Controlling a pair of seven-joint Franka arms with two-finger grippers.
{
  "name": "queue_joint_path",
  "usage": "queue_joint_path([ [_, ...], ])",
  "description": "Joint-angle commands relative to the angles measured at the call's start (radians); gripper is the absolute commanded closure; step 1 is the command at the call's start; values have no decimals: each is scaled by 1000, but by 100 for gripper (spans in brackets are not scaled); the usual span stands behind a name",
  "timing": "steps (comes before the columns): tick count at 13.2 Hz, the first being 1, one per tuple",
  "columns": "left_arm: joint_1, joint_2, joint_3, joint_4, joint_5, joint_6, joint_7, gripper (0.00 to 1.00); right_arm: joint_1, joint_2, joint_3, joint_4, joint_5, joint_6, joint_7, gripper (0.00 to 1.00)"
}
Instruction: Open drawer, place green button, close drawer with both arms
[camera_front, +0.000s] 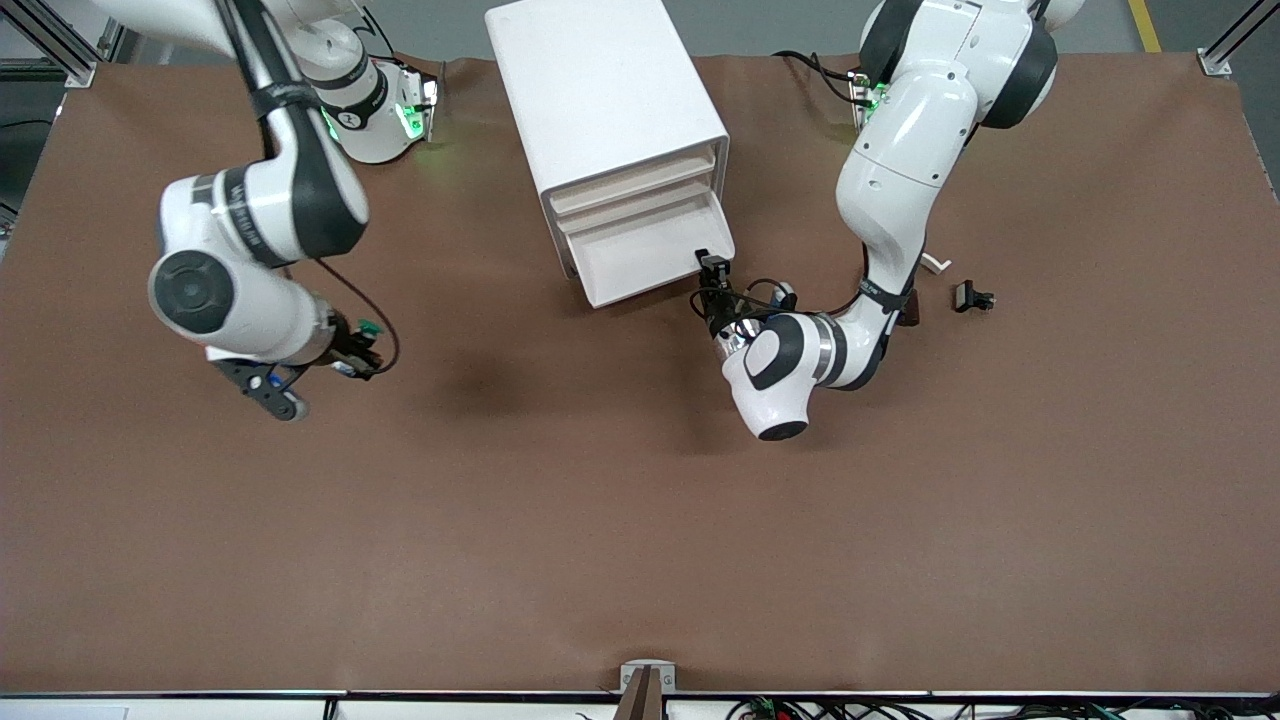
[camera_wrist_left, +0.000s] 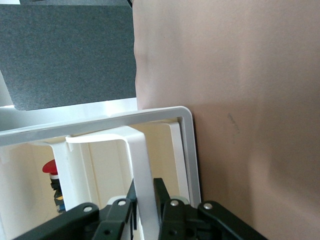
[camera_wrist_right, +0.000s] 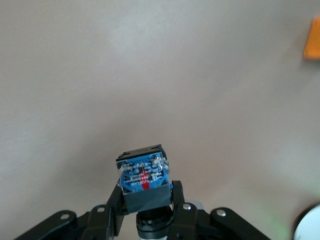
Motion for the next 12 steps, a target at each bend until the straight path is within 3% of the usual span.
queue_joint_path([
  [1,0,19,31,5,10,60,34,85,96,10,-10,65,14,-28,244,100],
  [4,17,20,31,19,10,60,40,82,186,8,-12,119,55,-32,459,100],
  [12,65,19,32,36,22,60,40,82,378,23,-12,121,63,14,881,100],
])
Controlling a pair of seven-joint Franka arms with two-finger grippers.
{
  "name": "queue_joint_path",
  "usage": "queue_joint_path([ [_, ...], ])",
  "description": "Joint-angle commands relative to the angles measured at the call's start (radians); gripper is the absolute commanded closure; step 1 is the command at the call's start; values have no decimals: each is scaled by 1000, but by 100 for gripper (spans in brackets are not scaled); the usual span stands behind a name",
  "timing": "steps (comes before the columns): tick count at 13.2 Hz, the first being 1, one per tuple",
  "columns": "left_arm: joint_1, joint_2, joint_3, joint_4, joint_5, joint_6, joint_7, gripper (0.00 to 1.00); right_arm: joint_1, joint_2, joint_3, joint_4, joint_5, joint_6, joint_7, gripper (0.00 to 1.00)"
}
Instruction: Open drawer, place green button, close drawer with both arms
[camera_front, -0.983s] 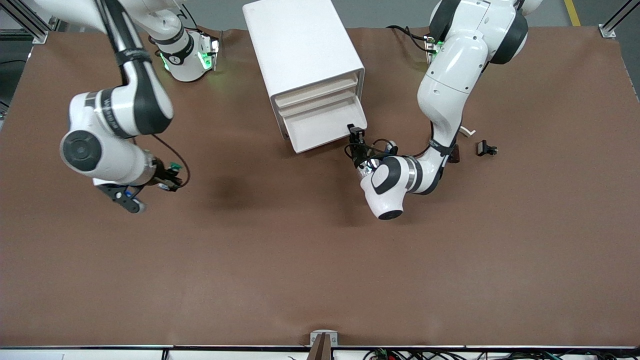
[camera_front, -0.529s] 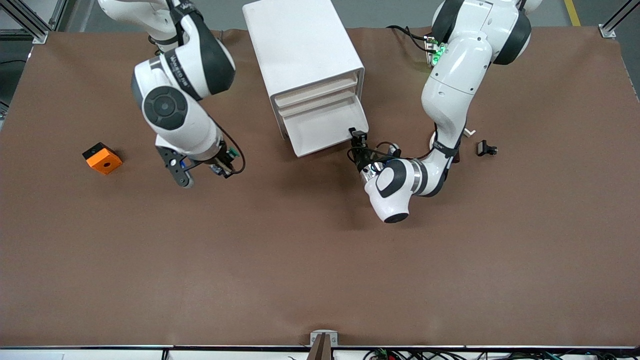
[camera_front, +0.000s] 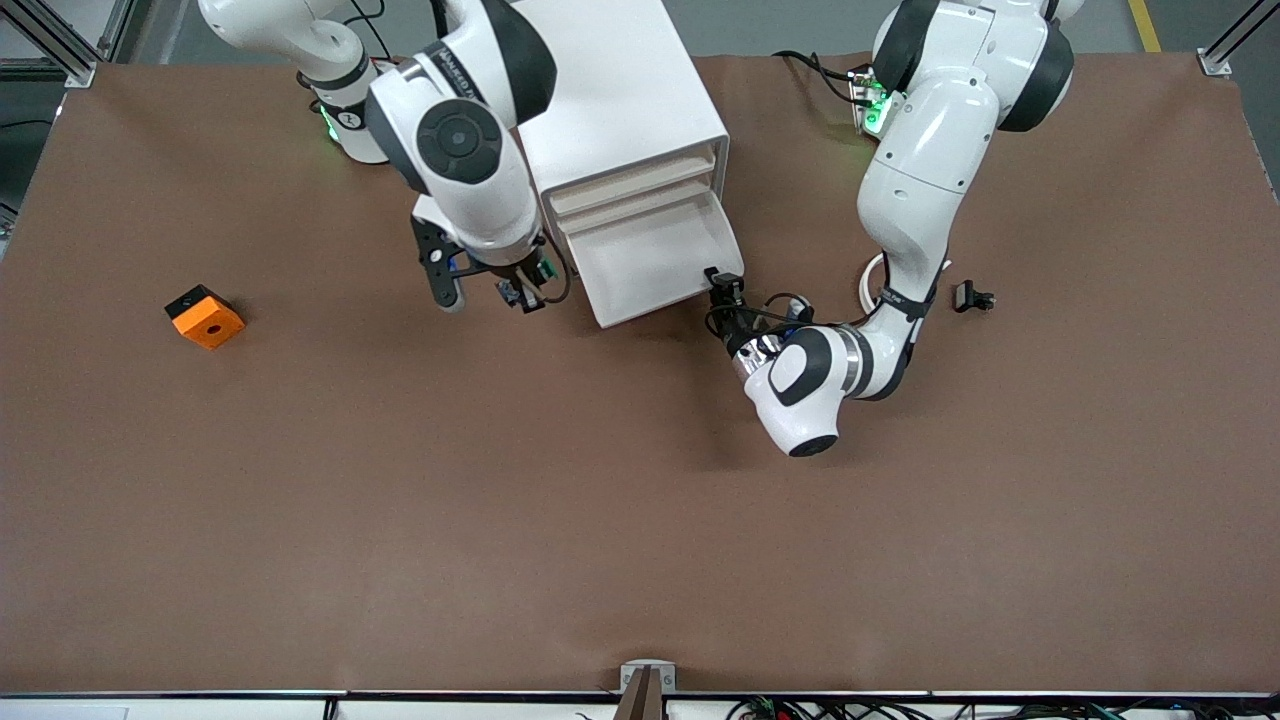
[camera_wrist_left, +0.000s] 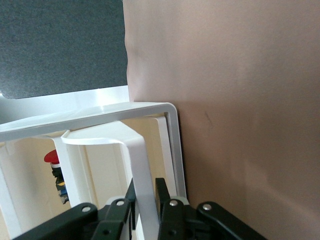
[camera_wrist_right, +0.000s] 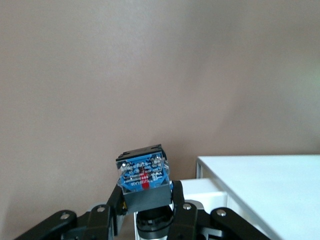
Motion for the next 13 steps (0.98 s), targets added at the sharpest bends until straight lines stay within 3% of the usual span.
queue_joint_path([
  [1,12,19,30,19,24,38,33,82,55,29,-12,22,8,30,115,100],
  [6,12,20,30,19,26,46,33,81,193,153,-14,39,-7,160,371,100],
  [7,11,20,30,19,27,47,33,72,202,183,-14,57,-7,172,400,100],
  [9,12,20,28,19,27,49,33,18,223,246,-14,112,-5,177,456,100],
  [10,11,20,28,19,27,49,33,6,239,268,-14,137,-5,177,483,100],
  [11,11,19,27,19,27,49,33,0,257,283,-14,151,-4,177,502,100],
  [13,11,14,24,19,26,49,35,0,276,288,-14,157,-1,179,513,100],
])
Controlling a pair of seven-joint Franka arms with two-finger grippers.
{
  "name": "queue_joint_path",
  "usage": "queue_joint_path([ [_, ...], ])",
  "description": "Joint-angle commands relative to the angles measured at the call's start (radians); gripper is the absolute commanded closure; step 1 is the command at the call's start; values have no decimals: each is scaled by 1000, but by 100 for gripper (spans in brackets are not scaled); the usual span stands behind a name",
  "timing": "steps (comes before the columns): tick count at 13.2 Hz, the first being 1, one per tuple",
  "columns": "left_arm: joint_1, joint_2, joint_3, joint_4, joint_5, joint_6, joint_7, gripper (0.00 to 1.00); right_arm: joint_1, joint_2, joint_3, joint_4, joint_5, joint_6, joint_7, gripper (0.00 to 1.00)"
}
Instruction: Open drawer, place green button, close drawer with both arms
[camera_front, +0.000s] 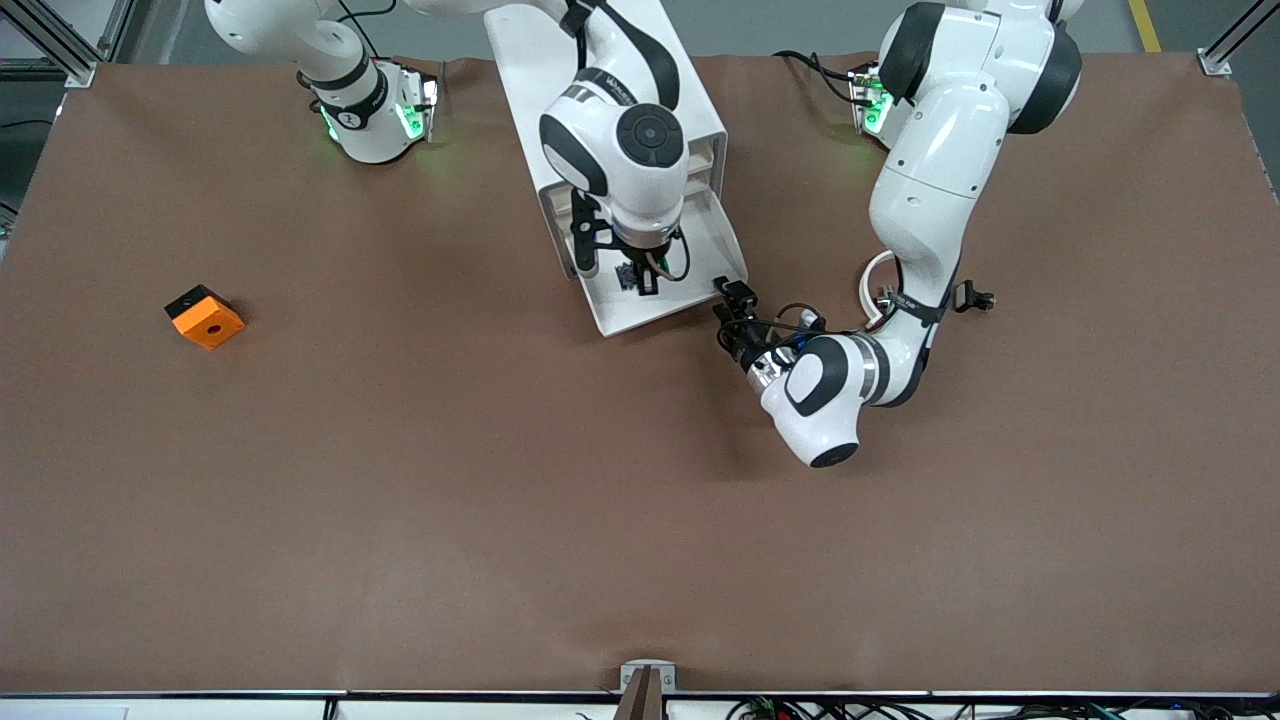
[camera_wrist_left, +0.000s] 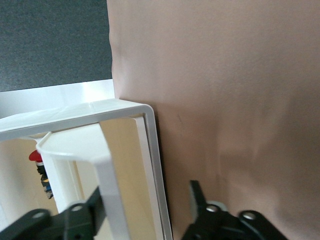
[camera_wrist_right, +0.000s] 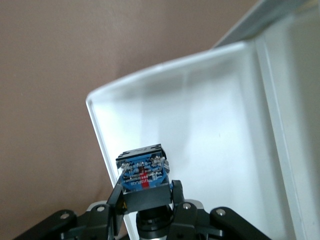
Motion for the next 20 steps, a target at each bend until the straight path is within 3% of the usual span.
queue_joint_path([
  [1,-8,3,7,13,14,4,16,0,41,29,-12,48,1,-14,38,100],
  [7,-7,-14,2,11,7,3,13,0,74,124,-12,91,-5,29,136,100],
  [20,-10,-51,2,5,20,3,13,0,93,182,-12,127,-7,71,159,100],
])
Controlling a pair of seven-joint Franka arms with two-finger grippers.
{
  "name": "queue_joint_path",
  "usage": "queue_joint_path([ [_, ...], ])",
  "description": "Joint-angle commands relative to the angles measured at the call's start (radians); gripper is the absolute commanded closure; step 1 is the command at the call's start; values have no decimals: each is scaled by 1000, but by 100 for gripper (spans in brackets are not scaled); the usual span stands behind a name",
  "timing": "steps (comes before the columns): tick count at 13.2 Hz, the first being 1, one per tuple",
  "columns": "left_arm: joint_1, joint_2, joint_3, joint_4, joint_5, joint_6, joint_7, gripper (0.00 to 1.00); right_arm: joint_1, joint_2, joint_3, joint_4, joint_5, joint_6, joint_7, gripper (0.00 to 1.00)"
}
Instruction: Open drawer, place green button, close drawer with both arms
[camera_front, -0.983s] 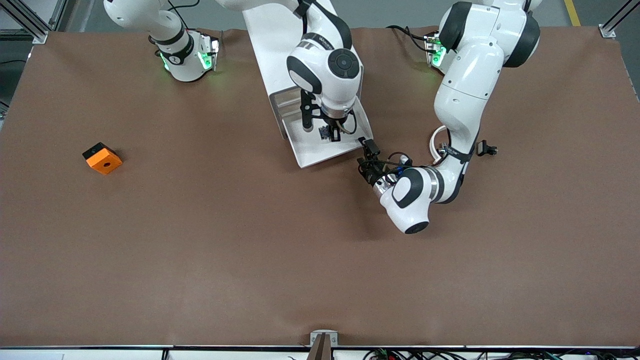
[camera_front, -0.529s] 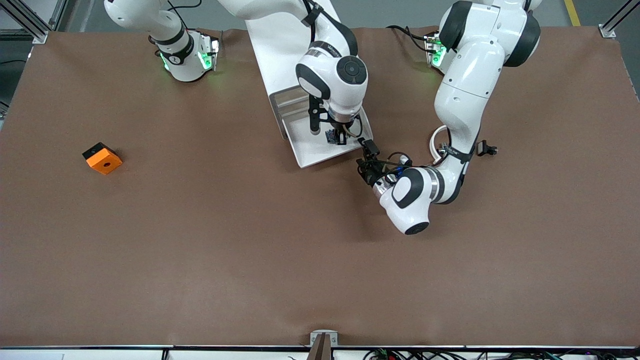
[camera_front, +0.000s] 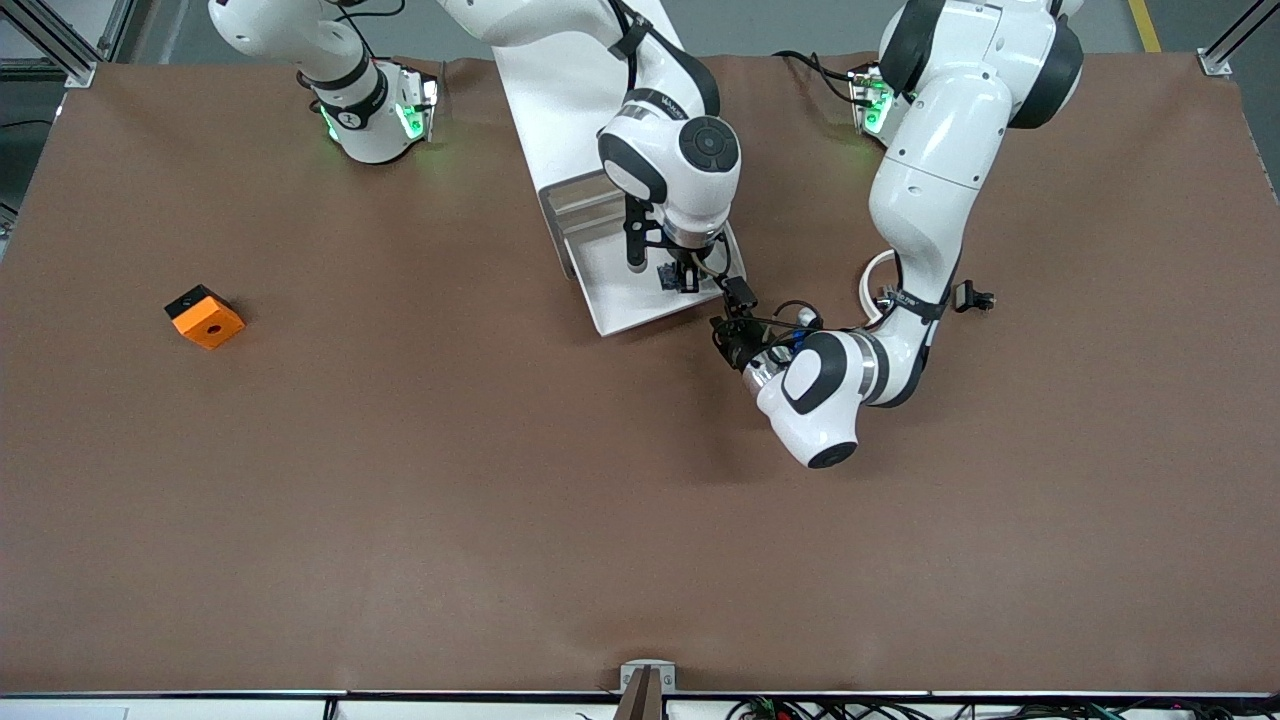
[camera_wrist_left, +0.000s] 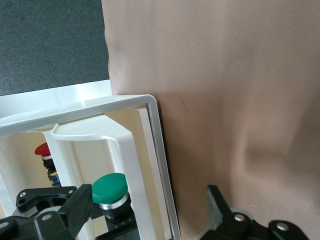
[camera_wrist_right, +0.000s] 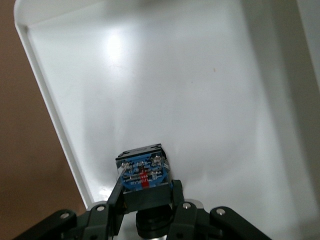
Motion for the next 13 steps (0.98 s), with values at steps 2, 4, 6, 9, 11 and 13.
queue_joint_path([
  [2,0,-35,3,-17,29,-1,10,0,16,28,-11,25,-10,-1,24,100],
  [4,2,-43,2,-17,35,-1,12,0,16,28,-11,25,-10,-3,22,100],
  [6,-1,-46,3,-17,37,-1,13,0,16,28,-11,23,-8,-4,24,100],
  [9,-1,-66,2,-19,55,-1,15,0,16,28,-11,23,-8,-12,28,100],
  [11,-3,-79,0,-17,58,-1,35,0,16,26,-11,23,-7,-15,28,100],
  [13,-5,-95,0,-17,67,-1,49,0,16,26,-11,17,-7,-15,27,100],
])
